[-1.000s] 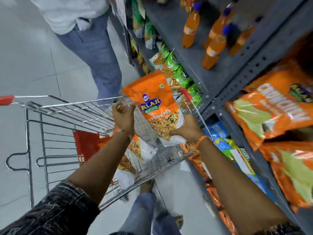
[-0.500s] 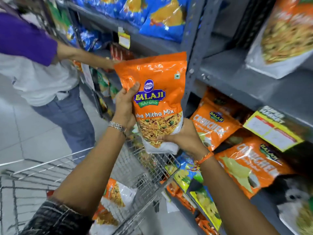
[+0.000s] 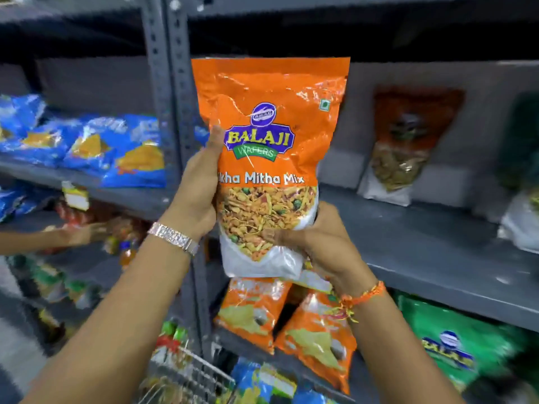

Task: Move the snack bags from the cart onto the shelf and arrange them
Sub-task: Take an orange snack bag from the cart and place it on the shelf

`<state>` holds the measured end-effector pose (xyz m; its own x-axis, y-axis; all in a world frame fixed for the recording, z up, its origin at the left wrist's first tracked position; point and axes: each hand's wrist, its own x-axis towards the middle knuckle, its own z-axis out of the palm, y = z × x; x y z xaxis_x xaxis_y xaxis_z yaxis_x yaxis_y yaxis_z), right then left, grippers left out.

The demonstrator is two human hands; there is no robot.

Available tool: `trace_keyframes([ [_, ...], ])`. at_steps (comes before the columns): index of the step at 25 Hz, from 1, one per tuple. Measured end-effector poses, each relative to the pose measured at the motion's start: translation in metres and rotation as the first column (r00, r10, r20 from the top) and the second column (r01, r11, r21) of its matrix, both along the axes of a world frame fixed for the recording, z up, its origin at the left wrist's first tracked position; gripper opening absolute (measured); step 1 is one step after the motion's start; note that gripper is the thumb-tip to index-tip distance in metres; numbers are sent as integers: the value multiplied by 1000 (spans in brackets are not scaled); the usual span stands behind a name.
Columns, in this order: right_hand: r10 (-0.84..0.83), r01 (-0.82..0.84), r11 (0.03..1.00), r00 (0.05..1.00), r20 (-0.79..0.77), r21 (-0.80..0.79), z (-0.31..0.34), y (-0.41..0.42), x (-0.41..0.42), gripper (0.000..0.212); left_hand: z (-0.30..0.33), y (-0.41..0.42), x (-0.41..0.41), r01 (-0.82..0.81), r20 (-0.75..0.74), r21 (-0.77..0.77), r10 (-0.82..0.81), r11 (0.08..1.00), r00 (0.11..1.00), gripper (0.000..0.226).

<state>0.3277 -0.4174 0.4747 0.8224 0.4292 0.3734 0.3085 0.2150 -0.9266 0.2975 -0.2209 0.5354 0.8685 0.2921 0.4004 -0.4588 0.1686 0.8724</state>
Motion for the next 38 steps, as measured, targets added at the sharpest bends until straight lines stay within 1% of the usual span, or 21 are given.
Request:
trace_keyframes([
  [2,-81,81,996,997,11,36,13,-35,15,49,15,-37,24,47,-19,95,-46,994,999,59],
  [4,-143,143,987,990,-6,79,20,-67,34,48,19,-71,51,87,-35,110,-83,990,996,56],
  [6,-174,178,979,984,-50,96,21,-94,55,51,18,-103,79,138,-39,113,-134,984,990,47],
  [9,-232,237,969,970,-76,62,22,-133,90,50,20,-143,121,157,-72,124,-149,980,986,43],
  [12,-290,290,957,954,-72,-14,29,-162,124,50,22,-174,160,143,-111,141,-128,980,986,53],
  [13,-313,311,949,947,-65,-44,32,-170,134,48,21,-182,171,150,-114,122,-136,981,984,52],
  [16,-380,372,922,922,-69,-109,37,-184,155,49,15,-196,198,140,-100,62,-133,988,986,34],
  [18,-408,397,909,910,-76,-128,35,-190,163,51,9,-202,209,123,-104,44,-118,991,988,31],
  [22,-446,437,893,892,-79,-112,28,-193,170,52,3,-214,222,100,-119,82,-90,992,989,32],
  [26,-462,451,886,879,-116,-106,23,-197,178,55,2,-217,226,81,-84,141,-70,987,994,33],
  [27,-465,454,885,876,-127,-107,22,-197,179,58,1,-216,227,77,-69,147,-68,986,995,31],
  [28,-473,462,880,870,-137,-106,21,-197,179,67,1,-216,226,78,-60,145,-70,986,996,28],
  [30,-507,495,861,850,-143,-115,23,-196,177,93,2,-215,222,90,-59,122,-84,988,995,23],
  [32,-551,536,832,828,-104,-142,29,-196,169,114,3,-212,213,121,-82,120,-112,985,990,23],
  [33,-584,570,808,809,-70,-149,33,-195,163,122,3,-210,206,140,-94,126,-128,982,987,29],
  [34,-630,621,771,777,-22,-142,36,-194,155,127,3,-206,198,153,-99,135,-141,979,985,40],
  [35,-688,687,716,724,38,-127,40,-192,145,130,2,-201,189,151,-98,149,-137,977,986,51],
  [36,-751,759,643,652,107,-104,44,-188,134,132,2,-196,178,128,-95,173,-112,977,989,60],
  [37,-798,817,573,575,181,-68,46,-182,122,131,0,-189,166,94,-82,191,-80,977,993,63],
  [38,-823,853,522,509,252,-16,47,-174,110,129,-1,-180,152,72,-56,198,-62,978,997,62],
])
